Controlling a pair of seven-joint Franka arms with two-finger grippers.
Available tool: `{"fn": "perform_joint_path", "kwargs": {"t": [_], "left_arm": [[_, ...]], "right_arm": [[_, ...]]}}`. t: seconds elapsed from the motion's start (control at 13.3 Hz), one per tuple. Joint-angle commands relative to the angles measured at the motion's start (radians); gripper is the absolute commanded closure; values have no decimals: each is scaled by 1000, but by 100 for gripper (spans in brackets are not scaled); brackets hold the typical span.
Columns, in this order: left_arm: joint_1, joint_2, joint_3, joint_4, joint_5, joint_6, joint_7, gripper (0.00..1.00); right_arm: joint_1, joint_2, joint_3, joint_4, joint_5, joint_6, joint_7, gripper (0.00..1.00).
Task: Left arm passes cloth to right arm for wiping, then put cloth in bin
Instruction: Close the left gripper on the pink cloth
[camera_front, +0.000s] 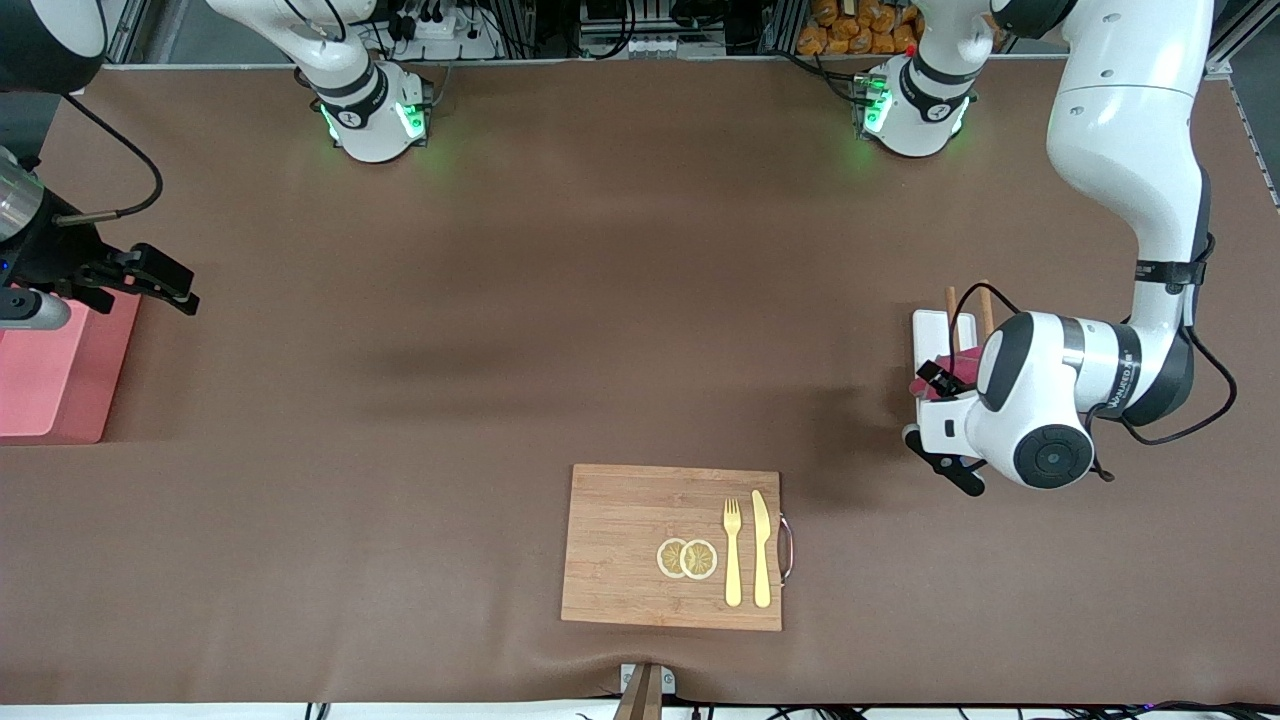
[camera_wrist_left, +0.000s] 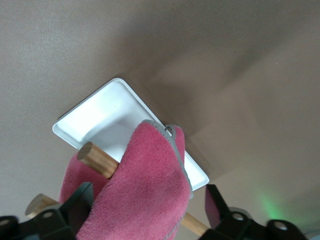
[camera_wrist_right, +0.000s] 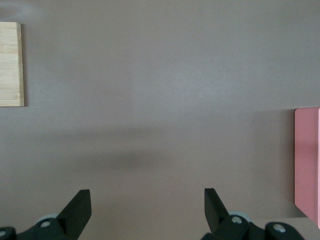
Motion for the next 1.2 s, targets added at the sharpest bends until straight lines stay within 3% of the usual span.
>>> {"fn": "perform_joint_path", "kwargs": {"t": [0.0,0.08,0.6,0.83,1.13], "left_arm": [[2,-9,-3,-11,20,-14,-16,28],[1,-10,-3,-11,20,-27,-18,38],[4,-16,-3,-6,20,-32,-56,74],[4,-33,-3,-1,20,-35,-55,100],[12,-62,-3,6,19,-54,-58,100]], "right_arm": [[5,4,-1,6,1,-12,14,0],[5,7,-1,6,1,-12,13,0],[6,10,-1,6,1,-10,14,0],[5,10,-1,6,1,-12,14,0],[5,10,-1,6,1,-10,14,0]]}}
